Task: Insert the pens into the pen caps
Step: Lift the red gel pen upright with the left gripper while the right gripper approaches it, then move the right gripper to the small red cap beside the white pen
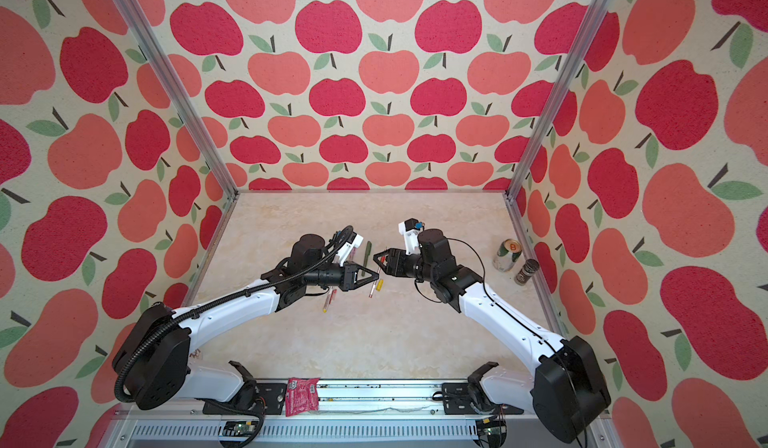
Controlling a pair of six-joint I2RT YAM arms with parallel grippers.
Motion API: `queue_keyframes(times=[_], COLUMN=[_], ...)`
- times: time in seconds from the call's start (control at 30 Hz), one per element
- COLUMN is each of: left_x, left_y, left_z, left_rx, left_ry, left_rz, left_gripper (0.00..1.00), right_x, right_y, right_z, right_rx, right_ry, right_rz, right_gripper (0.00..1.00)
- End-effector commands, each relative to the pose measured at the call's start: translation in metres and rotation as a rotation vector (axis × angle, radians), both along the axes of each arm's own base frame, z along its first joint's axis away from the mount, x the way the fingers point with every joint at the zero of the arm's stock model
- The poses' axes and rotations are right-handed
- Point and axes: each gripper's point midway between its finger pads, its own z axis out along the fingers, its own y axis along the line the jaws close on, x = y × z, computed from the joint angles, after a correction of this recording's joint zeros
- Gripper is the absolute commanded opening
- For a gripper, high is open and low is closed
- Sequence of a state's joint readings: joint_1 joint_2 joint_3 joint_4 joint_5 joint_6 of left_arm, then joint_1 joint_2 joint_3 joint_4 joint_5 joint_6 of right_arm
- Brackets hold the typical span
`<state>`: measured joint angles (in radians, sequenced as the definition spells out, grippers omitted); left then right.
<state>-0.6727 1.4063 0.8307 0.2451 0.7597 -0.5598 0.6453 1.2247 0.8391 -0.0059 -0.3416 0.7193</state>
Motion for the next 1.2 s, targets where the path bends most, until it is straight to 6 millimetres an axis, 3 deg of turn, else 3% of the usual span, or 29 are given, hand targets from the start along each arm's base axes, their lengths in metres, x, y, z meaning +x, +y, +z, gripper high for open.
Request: queue_keyframes(times=[0.0,0.17,0.3,0.43,0.53,1.03,1.17], left_x=[0.000,0.002,0.002,-0.001,-0.002,0.001,0.001], left_y=[-0.002,-0.003,-0.005,-0.005,-0.003,-0.008,-0.009], left_z=[0.001,0.000,0.000,-0.002,-0.005,-0.009,-0.007], left_rx=[-0.013,-0.009,-0.011,-0.005,0.008,0.010,0.005], left_ry=[-0.021,-0.028,-0.017,-0.008,-0.005,0.027,0.030], left_rz=[-0.008,-0.004,-0.013,-0.026,-0.022,-0.032,-0.038], left_gripper=[0.05,0.05,0.08,0.28,0.33,0.32,0.27], right_x=[0.003,0.002,0.003,0.003,0.003,0.000,-0.003], right_y=[0.007,0.009,0.008,0.009,0.009,0.016,0.019], right_z=[0.014,0.012,0.011,0.014,0.016,0.022,0.024], right_rx=[0.035,0.035,0.033,0.035,0.036,0.073,0.083], right_ry=[-0.027,-0.024,-0.020,-0.028,-0.034,-0.047,-0.061], right_rz=[0.001,0.000,-0.008,-0.003,0.001,0.034,0.054], right_gripper=[0.41,0.18,0.11,0.08,0.08,0.08,0.08])
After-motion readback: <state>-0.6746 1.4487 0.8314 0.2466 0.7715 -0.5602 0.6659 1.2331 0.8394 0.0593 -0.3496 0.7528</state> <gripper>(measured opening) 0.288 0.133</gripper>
